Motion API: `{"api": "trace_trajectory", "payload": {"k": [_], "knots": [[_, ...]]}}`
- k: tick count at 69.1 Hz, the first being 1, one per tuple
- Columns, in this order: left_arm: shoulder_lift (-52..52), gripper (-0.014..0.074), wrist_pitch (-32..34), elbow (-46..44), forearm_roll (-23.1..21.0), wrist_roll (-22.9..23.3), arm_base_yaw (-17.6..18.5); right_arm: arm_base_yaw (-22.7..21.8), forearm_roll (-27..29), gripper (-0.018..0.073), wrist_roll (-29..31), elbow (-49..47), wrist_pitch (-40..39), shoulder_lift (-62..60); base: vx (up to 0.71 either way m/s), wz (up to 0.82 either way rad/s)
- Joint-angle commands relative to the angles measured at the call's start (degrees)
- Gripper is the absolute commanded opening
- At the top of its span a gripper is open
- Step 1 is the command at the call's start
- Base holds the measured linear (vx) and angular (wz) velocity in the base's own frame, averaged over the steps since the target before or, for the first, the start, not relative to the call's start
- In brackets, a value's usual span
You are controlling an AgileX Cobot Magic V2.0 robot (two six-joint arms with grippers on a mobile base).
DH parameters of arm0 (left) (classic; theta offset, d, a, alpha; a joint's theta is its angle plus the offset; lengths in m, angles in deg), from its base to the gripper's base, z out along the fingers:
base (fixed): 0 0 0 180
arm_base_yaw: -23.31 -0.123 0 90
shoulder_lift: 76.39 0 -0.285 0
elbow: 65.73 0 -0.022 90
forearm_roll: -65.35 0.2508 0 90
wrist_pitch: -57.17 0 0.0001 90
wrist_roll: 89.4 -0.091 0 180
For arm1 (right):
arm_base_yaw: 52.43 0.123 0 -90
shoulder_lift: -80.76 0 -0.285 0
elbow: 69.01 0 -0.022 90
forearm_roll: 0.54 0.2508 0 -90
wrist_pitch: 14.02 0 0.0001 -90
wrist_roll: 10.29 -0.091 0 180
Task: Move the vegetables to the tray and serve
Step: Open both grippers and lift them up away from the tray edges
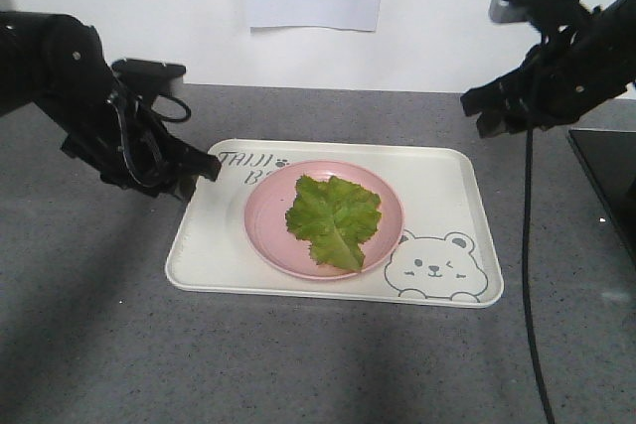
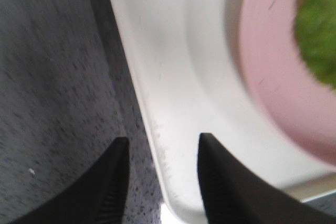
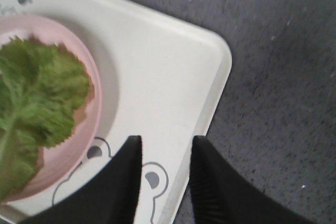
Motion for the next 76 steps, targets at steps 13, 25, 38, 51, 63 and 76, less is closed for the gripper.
{"api": "trace_trajectory", "payload": {"k": [13,25,38,51,63,76], "knots": [[-16.74,-0.0008,10.32,-1.71,-0.36,-0.28,0.20,-0.04,8.76,-0.0010,7.60,-1.19,-7.55,-14.54,0.00,0.00],[-26.95,-0.0007,13.40,-1.71,-0.77,-3.28,0.20,-0.04,13.72,-0.0006,13.99,7.94,-14.41,-25.60,0.00,0.00],[-37.61,-0.0007,16.94,3.61,-0.77,-6.16,0.20,-0.04,13.22,-0.0006,15.80,27.62,-23.76,-41.23,0.00,0.00],[-49.22,-0.0007,23.48,25.30,-0.77,-6.24,0.20,-0.04,11.48,-0.0006,16.74,47.48,-26.67,-57.86,0.00,0.00],[-59.35,-0.0007,36.13,48.96,-1.44,-5.45,0.20,-0.04,9.78,-0.0006,16.74,61.30,-27.20,-69.80,0.00,0.00],[-64.85,-0.0007,45.88,61.63,-6.53,-5.51,0.20,-0.04,9.72,-0.0006,16.74,66.91,-29.12,-76.03,0.00,0.00]]}}
